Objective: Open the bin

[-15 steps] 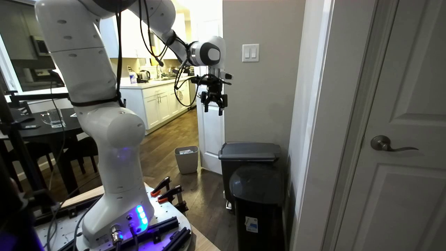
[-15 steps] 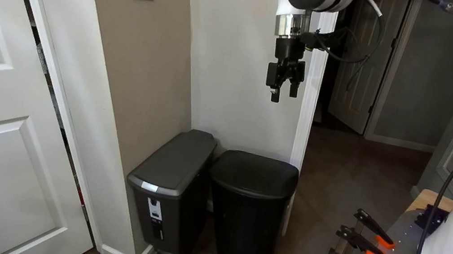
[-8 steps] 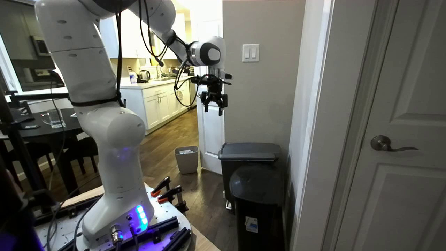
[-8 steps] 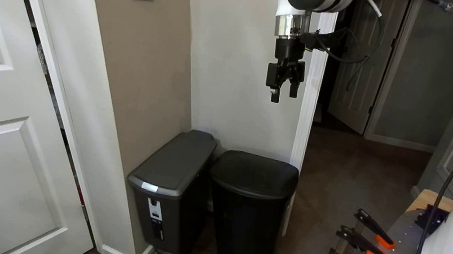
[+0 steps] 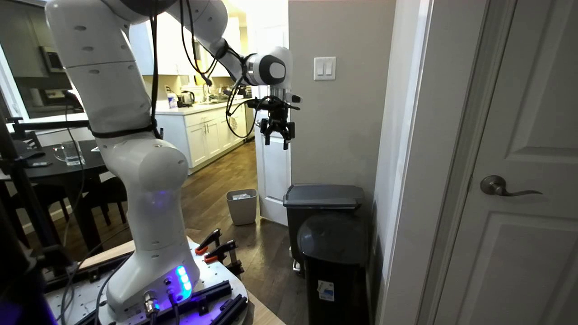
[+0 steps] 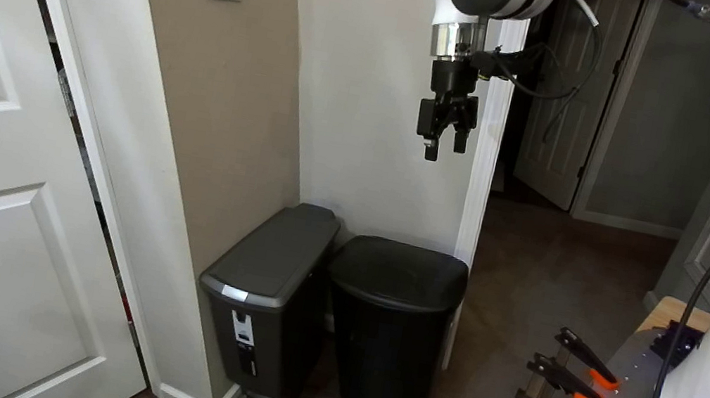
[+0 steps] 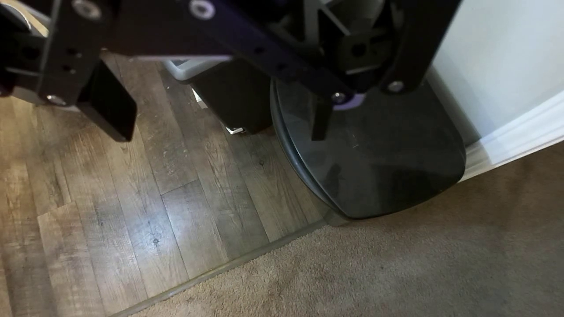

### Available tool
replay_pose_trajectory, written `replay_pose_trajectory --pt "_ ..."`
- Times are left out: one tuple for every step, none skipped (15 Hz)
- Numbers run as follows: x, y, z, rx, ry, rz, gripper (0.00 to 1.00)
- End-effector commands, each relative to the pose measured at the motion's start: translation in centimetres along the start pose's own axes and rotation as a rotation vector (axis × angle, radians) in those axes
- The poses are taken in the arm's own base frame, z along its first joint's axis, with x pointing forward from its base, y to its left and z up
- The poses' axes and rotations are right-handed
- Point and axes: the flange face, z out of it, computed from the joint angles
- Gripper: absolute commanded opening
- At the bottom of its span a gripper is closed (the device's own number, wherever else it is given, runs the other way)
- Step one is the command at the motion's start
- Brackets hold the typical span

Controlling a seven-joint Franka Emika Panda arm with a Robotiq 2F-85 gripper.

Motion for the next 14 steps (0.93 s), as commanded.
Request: replay_pose_trajectory --pt "0.0 0.0 0.0 0.000 -0.001 0.000 1.00" --pt "0.0 0.0 0.0 0.000 -0.001 0.000 1.00" --pt "0.0 0.0 0.0 0.000 -0.001 0.000 1.00" --pt "0.0 0.0 0.0 0.000 -0.001 0.000 1.00" --pt "0.0 0.0 0.0 0.000 -0.001 0.000 1.00" --pt "0.0 0.0 0.0 0.000 -0.001 0.000 1.00" --pt "0.0 0.0 0.0 0.000 -0.001 0.000 1.00" --pt "0.1 0.1 0.1 -0.017 -0.006 -0.008 1.00" --pt "0.7 0.0 0.4 -0.028 -0.015 -0.009 1.00" --pt "1.4 -0.2 1.0 -0.054 -0.019 -0.012 1.00" --pt "2.4 -0.6 2.0 -0.093 -0.019 -0.028 1.00" --pt "3.1 -1.0 2.9 -0.109 -0.034 -0.060 1.00" --pt "4.1 -1.5 4.0 -0.129 -0.046 -0.084 1.00" --pt "5.1 -2.0 4.8 -0.146 -0.048 -0.103 1.00"
